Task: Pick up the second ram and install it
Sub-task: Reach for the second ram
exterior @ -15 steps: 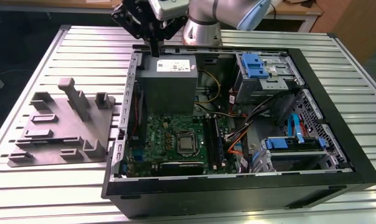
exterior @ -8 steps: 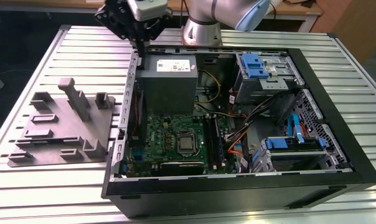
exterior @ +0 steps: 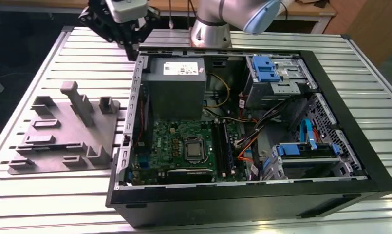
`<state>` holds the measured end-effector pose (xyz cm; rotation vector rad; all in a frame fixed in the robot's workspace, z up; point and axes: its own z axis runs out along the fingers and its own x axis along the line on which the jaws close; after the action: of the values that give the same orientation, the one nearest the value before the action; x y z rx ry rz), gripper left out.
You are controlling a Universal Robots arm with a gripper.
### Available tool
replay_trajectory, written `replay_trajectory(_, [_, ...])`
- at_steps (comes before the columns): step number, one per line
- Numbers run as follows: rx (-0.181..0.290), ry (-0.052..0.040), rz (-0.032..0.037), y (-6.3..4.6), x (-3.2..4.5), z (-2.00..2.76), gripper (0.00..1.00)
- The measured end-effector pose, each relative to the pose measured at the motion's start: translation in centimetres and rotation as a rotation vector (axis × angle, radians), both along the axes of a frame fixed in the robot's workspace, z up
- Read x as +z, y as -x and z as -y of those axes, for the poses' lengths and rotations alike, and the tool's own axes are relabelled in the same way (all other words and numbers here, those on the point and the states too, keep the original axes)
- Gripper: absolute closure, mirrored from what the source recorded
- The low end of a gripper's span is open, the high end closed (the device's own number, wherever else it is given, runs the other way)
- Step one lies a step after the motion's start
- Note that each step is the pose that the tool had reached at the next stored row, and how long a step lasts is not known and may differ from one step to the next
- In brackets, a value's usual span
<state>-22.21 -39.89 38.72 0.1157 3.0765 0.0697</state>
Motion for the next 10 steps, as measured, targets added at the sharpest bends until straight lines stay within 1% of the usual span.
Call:
replay_trajectory(3, [0.0,0.0001,0.003,1.1,-0.24,0.0,0.9])
replay_trajectory(10, [0.0,0.0002,0.0031,2.9,-1.1,0.0,0.9])
